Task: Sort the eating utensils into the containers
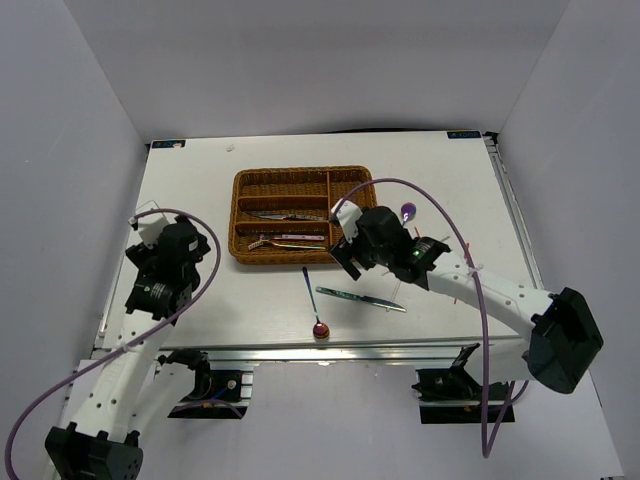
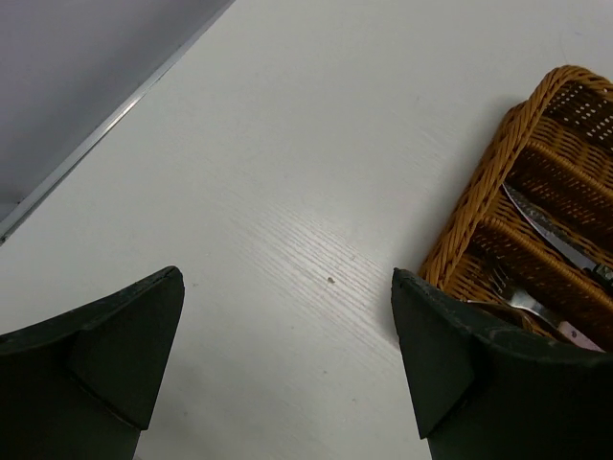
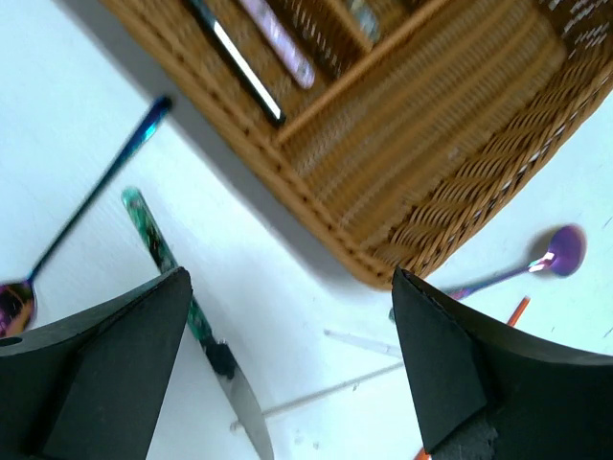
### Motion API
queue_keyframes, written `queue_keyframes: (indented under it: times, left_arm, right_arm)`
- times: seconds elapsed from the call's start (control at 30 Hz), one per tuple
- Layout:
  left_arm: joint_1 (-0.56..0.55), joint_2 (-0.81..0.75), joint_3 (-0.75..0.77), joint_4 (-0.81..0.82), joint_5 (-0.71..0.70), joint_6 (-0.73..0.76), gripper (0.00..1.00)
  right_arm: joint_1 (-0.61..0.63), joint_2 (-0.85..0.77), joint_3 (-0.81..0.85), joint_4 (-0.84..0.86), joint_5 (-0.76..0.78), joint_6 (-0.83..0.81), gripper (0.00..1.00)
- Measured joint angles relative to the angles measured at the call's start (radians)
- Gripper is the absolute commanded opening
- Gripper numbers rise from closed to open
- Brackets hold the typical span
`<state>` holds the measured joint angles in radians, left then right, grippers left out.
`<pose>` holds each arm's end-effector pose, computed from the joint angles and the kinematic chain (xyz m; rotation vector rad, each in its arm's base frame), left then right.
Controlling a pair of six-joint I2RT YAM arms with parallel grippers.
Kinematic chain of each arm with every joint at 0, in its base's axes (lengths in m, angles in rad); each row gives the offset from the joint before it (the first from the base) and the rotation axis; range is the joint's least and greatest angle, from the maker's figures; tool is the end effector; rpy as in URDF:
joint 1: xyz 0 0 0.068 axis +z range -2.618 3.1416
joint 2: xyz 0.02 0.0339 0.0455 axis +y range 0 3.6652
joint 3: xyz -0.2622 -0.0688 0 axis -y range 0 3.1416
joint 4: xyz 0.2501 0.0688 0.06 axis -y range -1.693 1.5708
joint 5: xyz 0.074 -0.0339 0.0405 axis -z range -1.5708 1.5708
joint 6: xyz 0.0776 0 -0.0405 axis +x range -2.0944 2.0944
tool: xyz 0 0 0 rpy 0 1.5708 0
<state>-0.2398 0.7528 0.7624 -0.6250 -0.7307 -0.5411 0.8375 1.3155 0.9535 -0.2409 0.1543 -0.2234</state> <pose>0.1928 0.0062 0.2791 -0.6884 1.9088 0.3119 0.2318 0.2395 0.2493 -1.0216 1.9161 0.1848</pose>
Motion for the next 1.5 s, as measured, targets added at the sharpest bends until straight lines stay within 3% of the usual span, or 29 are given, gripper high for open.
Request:
queue_keyframes:
  times: [0.37, 0.77, 1.2, 1.3, 1.5]
  left_arm:
    - [0.000, -0.128, 0.000, 0.001, 0.006, -0.004, 0.98]
    - [0.000, -0.164, -0.002, 0.005, 0.009, -0.009, 0.98]
    - [0.000, -0.147, -0.002, 0.005, 0.037, -0.007, 0.98]
    - [0.000, -0.148, -0.002, 0.006, 0.039, -0.005, 0.98]
    - [0.000, -0.151, -0.002, 0.006, 0.040, -0.005, 0.98]
  right_arm:
    - [0.000, 0.126, 0.000, -0.119, -0.100, -0.007, 0.89]
    - [0.000, 0.166, 0.000, -0.124, -0.090, -0.012, 0.89]
    - [0.000, 0.259, 0.034, -0.132, -0.088, -0.048, 0.76]
    - [0.000, 0.299, 0.055, -0.148, -0.111, -0.064, 0.69]
    - [0.002, 0.333, 0.082, -0.153, -0.209, -0.084, 0.67]
